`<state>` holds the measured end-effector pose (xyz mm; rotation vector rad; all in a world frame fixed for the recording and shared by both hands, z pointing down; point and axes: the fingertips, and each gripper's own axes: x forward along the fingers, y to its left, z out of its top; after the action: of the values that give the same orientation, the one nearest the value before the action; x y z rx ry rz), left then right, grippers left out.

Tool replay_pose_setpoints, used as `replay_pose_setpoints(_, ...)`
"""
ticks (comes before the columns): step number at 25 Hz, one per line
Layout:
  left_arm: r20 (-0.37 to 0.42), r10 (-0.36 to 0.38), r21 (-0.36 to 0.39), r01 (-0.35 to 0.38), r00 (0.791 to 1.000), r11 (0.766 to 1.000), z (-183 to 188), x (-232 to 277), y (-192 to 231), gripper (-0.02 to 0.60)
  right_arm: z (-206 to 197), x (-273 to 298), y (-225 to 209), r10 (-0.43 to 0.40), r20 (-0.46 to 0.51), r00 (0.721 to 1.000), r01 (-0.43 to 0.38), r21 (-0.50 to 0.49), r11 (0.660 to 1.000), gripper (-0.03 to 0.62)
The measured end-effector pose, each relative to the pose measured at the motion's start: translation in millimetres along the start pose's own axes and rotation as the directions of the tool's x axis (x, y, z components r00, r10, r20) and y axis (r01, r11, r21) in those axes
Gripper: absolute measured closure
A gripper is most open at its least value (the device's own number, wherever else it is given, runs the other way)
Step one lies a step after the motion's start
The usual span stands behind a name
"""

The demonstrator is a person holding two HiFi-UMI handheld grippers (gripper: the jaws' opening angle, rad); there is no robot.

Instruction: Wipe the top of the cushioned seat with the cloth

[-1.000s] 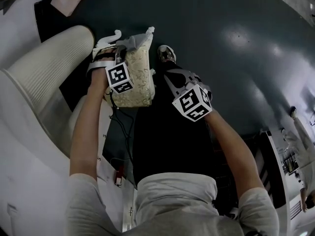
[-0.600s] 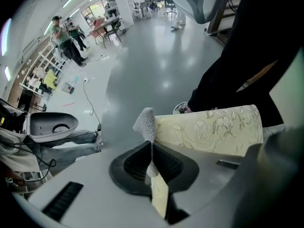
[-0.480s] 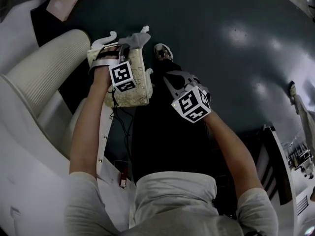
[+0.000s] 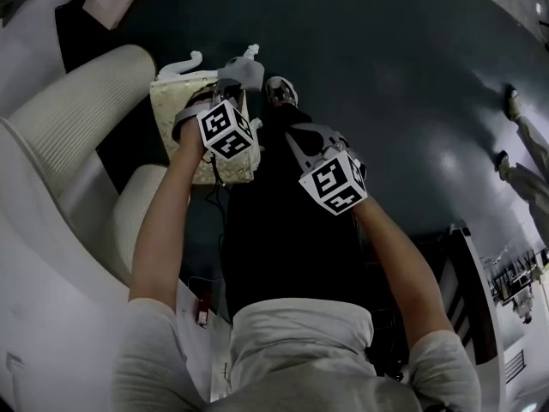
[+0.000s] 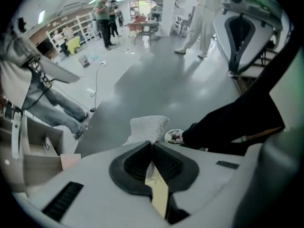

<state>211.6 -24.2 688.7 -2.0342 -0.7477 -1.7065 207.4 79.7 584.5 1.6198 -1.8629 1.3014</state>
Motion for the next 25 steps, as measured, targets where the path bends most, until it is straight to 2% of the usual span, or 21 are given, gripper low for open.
replay_pose_setpoints(3,0.045,-0.025,-0.164,0.033,0.999,0.986,-1,0,-2,0.555,0,4,-1,0.008,-0.006,1.0,-0.008,0.0,1.0,0.585)
replay_pose_setpoints(5,0.077,-0.038,-0.259,0.056,0.996,0.964,0,0,-2,0.555,0,6,-2,0.011,-0.012,1.0,-0.011,-0.004,1.0,0.585)
replay_pose_setpoints(8,0.115,-0.047,-0.36,0.086,0.992,0.929,1,-2,-1,0.555,4,7,-2,0.015,-0.017,1.0,-0.015,-0.009,1.0,0.585)
replay_pose_setpoints(10,0.132,-0.053,-0.404,0.103,0.99,0.909,1,-3,-5,0.555,5,7,-1,0.018,-0.015,1.0,-0.018,-0.002,1.0,0.585)
replay_pose_setpoints(12,0.14,-0.057,-0.424,0.112,0.989,0.899,1,-3,-9,0.555,6,7,-4,0.009,-0.015,1.0,-0.009,-0.006,1.0,0.585)
replay_pose_setpoints(13,0.138,-0.054,-0.426,0.109,0.989,0.898,1,-3,-10,0.555,8,8,-8,-0.003,-0.014,1.0,0.003,-0.031,1.0,0.585)
replay_pose_setpoints(15,0.133,-0.045,-0.418,0.097,0.99,0.903,-1,-4,-10,0.555,13,13,-16,-0.041,-0.017,0.999,0.038,-0.159,0.987,0.583)
replay_pose_setpoints(16,0.132,-0.041,-0.412,0.092,0.99,0.907,-2,-5,-10,0.555,16,17,-21,-0.065,-0.024,0.998,0.057,-0.251,0.966,0.583)
replay_pose_setpoints(18,0.132,-0.036,-0.394,0.086,0.991,0.915,-3,-8,-10,0.555,21,31,-28,-0.107,-0.043,0.993,0.079,-0.426,0.901,0.578)
replay_pose_setpoints(19,0.132,-0.036,-0.381,0.084,0.991,0.921,-3,-9,-10,0.555,23,39,-30,-0.116,-0.053,0.992,0.075,-0.494,0.866,0.55)
replay_pose_setpoints(21,0.133,-0.035,-0.352,0.08,0.991,0.933,-5,-12,-13,0.555,25,57,-29,-0.113,-0.079,0.991,0.043,-0.6,0.799,0.478)
replay_pose_setpoints(25,0.133,-0.039,-0.299,0.077,0.99,0.951,-11,-14,-18,0.555,21,93,-15,-0.078,-0.14,0.987,-0.051,-0.737,0.674,0.409)
